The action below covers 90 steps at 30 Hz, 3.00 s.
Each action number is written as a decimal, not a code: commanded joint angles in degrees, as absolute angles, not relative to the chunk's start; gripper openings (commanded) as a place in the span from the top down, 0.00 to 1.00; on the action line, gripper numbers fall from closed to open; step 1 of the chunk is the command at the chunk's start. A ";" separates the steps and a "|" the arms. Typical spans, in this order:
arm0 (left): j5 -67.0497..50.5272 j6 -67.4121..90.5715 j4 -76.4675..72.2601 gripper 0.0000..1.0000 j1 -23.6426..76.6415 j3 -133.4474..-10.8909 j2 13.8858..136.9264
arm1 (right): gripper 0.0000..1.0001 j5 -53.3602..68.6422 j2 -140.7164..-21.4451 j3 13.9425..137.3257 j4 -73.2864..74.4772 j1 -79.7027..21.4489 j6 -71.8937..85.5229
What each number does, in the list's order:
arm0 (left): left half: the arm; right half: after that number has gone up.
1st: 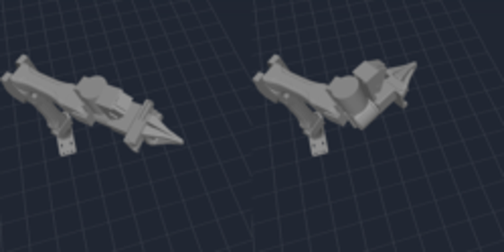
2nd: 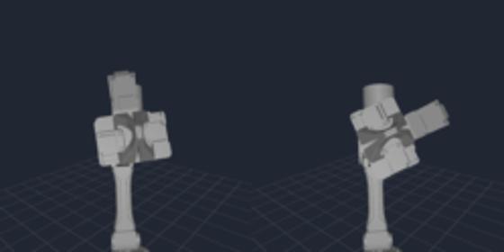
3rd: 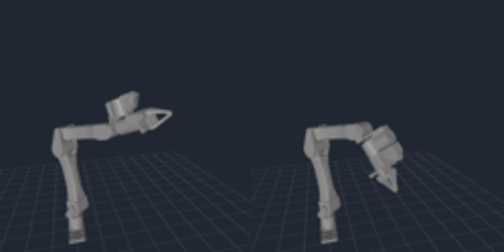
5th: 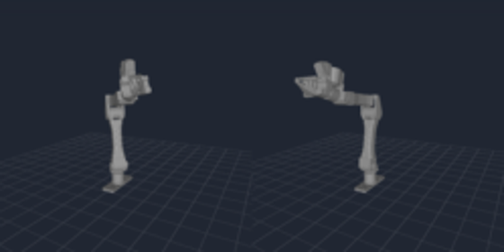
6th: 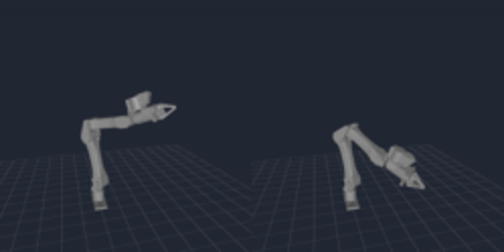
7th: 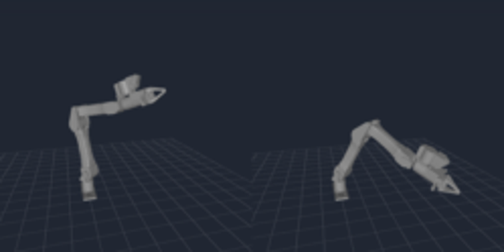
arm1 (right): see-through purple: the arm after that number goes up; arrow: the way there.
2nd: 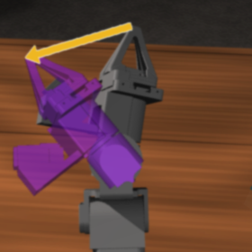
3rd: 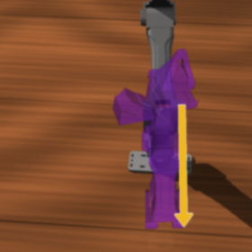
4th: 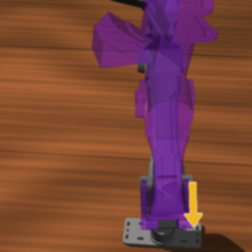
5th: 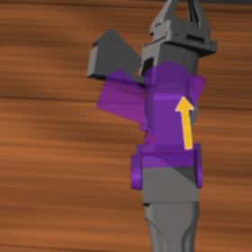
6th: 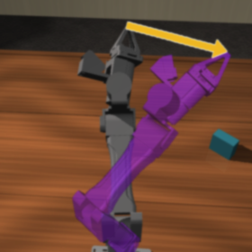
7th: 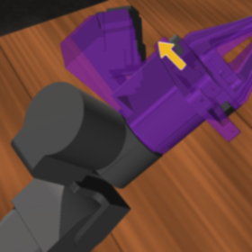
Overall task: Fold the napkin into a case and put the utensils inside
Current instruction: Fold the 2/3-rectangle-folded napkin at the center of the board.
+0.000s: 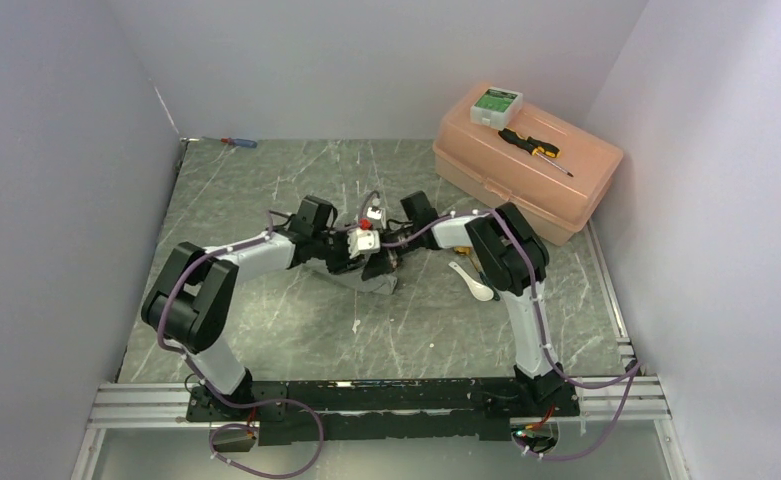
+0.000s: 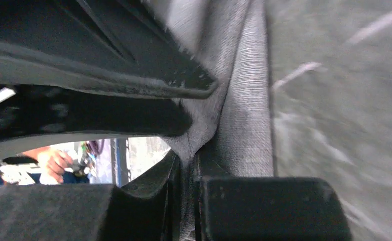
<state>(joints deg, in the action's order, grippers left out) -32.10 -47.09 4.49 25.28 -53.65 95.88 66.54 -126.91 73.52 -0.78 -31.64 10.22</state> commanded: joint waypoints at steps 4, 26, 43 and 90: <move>-34.05 -41.30 9.22 0.53 22.47 -51.80 89.71 | 1.00 66.45 -126.50 73.51 -7.00 -29.08 19.00; -28.53 -60.90 7.25 0.59 23.82 -46.22 88.89 | 1.00 61.80 -126.90 77.86 8.48 -31.94 7.86; -30.21 -57.71 12.31 0.63 22.76 -46.07 87.66 | 0.50 47.24 -110.53 72.41 4.51 -32.26 6.22; -27.37 -36.71 10.45 0.69 21.80 -50.56 93.32 | 0.61 25.10 -87.16 46.62 -2.13 -37.98 0.71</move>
